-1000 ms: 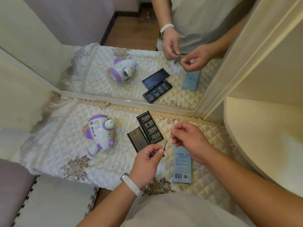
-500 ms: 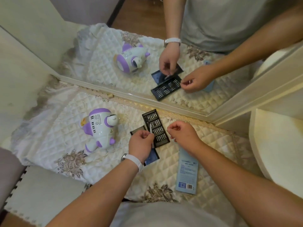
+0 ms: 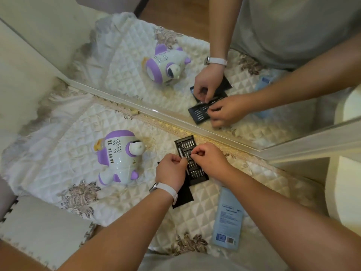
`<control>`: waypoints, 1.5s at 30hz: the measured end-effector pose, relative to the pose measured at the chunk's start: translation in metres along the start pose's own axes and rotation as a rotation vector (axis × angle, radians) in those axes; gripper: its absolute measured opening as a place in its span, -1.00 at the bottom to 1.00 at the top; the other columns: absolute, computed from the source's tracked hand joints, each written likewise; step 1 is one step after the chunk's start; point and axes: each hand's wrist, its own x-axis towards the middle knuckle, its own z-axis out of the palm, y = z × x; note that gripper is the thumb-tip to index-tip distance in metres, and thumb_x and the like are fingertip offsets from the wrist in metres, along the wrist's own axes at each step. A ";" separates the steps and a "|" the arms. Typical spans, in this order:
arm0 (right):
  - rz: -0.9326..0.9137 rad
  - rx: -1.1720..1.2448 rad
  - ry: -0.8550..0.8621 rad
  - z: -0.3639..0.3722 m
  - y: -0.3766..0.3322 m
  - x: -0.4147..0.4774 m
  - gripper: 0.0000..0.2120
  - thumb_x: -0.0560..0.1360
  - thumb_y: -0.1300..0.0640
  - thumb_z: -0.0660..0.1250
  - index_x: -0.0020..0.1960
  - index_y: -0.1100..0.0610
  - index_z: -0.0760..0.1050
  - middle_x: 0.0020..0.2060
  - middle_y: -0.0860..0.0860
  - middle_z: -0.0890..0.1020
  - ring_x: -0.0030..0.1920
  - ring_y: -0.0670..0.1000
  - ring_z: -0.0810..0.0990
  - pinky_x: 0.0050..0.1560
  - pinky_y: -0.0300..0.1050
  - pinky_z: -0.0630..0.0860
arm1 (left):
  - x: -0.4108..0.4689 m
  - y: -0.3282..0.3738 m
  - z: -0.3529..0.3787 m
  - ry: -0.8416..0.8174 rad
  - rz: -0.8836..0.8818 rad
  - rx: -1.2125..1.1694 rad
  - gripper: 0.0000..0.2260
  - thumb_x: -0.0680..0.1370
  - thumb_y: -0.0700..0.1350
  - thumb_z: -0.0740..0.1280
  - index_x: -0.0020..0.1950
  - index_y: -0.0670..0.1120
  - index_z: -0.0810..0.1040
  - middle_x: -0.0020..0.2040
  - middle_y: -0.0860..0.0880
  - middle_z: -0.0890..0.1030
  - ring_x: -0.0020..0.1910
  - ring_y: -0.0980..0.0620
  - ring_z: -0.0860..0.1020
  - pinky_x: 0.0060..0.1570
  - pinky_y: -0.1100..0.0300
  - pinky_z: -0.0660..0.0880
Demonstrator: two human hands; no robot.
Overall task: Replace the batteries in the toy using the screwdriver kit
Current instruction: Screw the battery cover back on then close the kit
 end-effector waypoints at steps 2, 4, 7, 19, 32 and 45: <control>0.000 -0.018 -0.019 0.000 0.001 0.003 -0.97 0.50 0.05 0.38 -0.12 -0.05 0.56 -0.08 -0.07 0.47 -0.11 -0.06 0.49 -0.14 -0.16 0.37 | 0.001 -0.001 0.000 -0.010 0.005 0.024 -0.92 0.53 -0.08 0.35 -0.16 0.01 0.54 -0.32 0.10 0.55 -0.34 0.15 0.50 -0.39 0.23 0.33; 0.002 -0.058 -0.032 -0.001 0.001 0.006 -0.97 0.51 0.05 0.36 -0.12 -0.05 0.56 -0.08 -0.08 0.44 -0.12 -0.07 0.46 -0.16 -0.17 0.34 | 0.002 -0.001 0.001 -0.010 0.016 0.036 -0.93 0.53 -0.09 0.34 -0.15 0.00 0.55 -0.33 0.09 0.55 -0.34 0.14 0.50 -0.37 0.23 0.37; -0.022 -0.128 -0.050 0.000 -0.001 0.009 -0.96 0.52 0.06 0.34 -0.11 -0.03 0.55 -0.05 -0.07 0.44 -0.10 -0.04 0.49 -0.11 -0.12 0.44 | 0.004 -0.004 0.003 0.005 0.026 0.035 -0.97 0.53 -0.09 0.35 -0.10 -0.01 0.55 -0.32 0.08 0.54 -0.31 0.09 0.52 -0.23 0.14 0.48; 0.139 -0.026 0.127 0.011 -0.006 0.007 -0.66 0.45 0.03 0.46 0.15 0.05 0.45 0.02 -0.04 0.54 -0.05 -0.05 0.51 -0.24 -0.21 0.33 | 0.012 -0.007 -0.003 -0.040 0.117 0.077 -0.75 0.53 -0.07 0.41 0.18 -0.04 0.48 -0.27 0.08 0.53 -0.28 0.13 0.52 -0.22 0.17 0.47; 0.212 -0.081 0.018 0.003 -0.011 0.016 -0.65 0.43 -0.01 0.46 0.12 0.09 0.47 -0.13 -0.05 0.57 -0.16 0.00 0.56 -0.25 -0.14 0.41 | 0.022 -0.002 -0.007 -0.122 0.139 0.128 -0.77 0.54 -0.13 0.38 0.17 -0.05 0.48 -0.29 0.07 0.49 -0.34 0.14 0.48 -0.26 0.17 0.45; 0.108 0.567 0.040 -0.008 -0.024 -0.068 -0.84 0.48 0.21 0.42 0.02 0.04 0.52 -0.11 0.09 0.69 -0.14 0.04 0.69 -0.05 0.00 0.62 | -0.042 0.001 -0.041 -0.244 0.144 -0.326 -0.84 0.58 -0.20 0.38 0.15 -0.14 0.53 -0.12 -0.01 0.62 -0.20 0.11 0.61 -0.23 0.38 0.54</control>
